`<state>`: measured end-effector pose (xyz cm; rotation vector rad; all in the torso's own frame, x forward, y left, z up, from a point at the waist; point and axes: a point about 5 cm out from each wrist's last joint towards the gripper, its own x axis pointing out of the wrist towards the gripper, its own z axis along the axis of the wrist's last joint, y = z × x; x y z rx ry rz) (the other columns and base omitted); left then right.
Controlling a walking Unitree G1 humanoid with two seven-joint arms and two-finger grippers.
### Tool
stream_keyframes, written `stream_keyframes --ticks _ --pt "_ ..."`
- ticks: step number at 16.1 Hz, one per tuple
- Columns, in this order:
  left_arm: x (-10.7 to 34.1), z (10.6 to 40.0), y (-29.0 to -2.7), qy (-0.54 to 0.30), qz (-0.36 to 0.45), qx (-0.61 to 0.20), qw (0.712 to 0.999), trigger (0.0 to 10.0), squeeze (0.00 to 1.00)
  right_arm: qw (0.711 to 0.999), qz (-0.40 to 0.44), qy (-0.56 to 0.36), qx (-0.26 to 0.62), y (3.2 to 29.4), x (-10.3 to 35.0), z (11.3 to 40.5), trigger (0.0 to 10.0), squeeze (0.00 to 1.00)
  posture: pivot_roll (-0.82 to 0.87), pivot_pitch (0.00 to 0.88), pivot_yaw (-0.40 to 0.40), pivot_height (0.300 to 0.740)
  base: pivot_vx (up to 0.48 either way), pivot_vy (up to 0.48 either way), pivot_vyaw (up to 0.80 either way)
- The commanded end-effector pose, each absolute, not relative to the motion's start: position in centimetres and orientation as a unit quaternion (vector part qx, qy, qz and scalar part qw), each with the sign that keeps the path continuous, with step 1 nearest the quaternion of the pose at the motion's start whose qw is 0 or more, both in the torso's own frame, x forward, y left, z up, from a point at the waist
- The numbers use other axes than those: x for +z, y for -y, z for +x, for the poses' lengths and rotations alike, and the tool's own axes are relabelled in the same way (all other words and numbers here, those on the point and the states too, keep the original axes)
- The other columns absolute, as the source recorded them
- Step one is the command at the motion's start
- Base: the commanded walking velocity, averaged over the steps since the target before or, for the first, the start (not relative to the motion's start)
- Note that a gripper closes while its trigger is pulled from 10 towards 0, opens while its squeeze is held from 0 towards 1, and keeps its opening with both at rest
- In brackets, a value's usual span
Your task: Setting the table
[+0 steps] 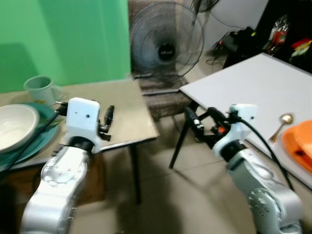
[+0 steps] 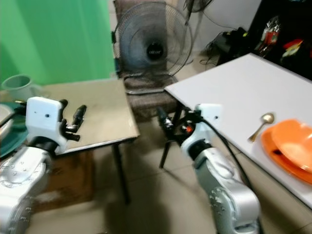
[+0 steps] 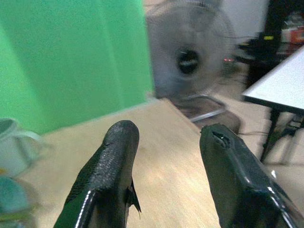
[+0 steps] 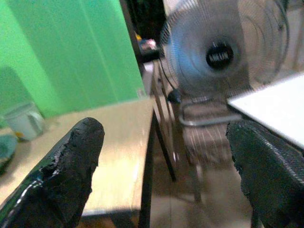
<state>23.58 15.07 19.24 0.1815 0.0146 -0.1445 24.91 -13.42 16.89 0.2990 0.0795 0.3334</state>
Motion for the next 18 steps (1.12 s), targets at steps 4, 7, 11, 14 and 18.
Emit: stream_keyframes --ticks 4,7,11,14,18 --pt "19.5 23.6 -15.7 -0.004 0.096 -0.056 0.994 10.0 0.0 0.973 0.145 -0.04 0.176 13.1 16.8 25.0 10.0 1.0 0.01 0.039 -0.041 0.74 0.0 0.17 0.0" --pt "19.5 23.7 -15.5 -0.002 0.092 -0.053 0.994 10.0 0.0 0.973 0.137 -0.041 0.179 13.2 16.9 25.3 10.0 1.0 0.01 0.041 -0.048 0.74 0.0 0.0 0.43" --pt "19.8 23.8 -15.9 0.004 0.095 -0.049 0.994 10.0 0.0 0.971 0.133 -0.042 0.195 12.8 16.8 25.6 10.0 1.0 0.02 0.039 -0.053 0.74 0.144 0.0 0.8" --pt "19.8 23.9 -15.9 0.002 0.099 -0.052 0.994 10.0 0.0 0.972 0.135 -0.039 0.188 12.8 16.8 25.8 10.0 1.0 0.02 0.037 -0.046 0.74 0.315 0.0 0.8" --pt "19.9 24.1 -15.8 0.002 0.101 -0.056 0.993 10.0 0.0 0.976 0.131 -0.033 0.171 13.1 16.7 26.0 10.0 1.0 0.02 0.035 -0.047 0.74 0.319 0.0 0.2"
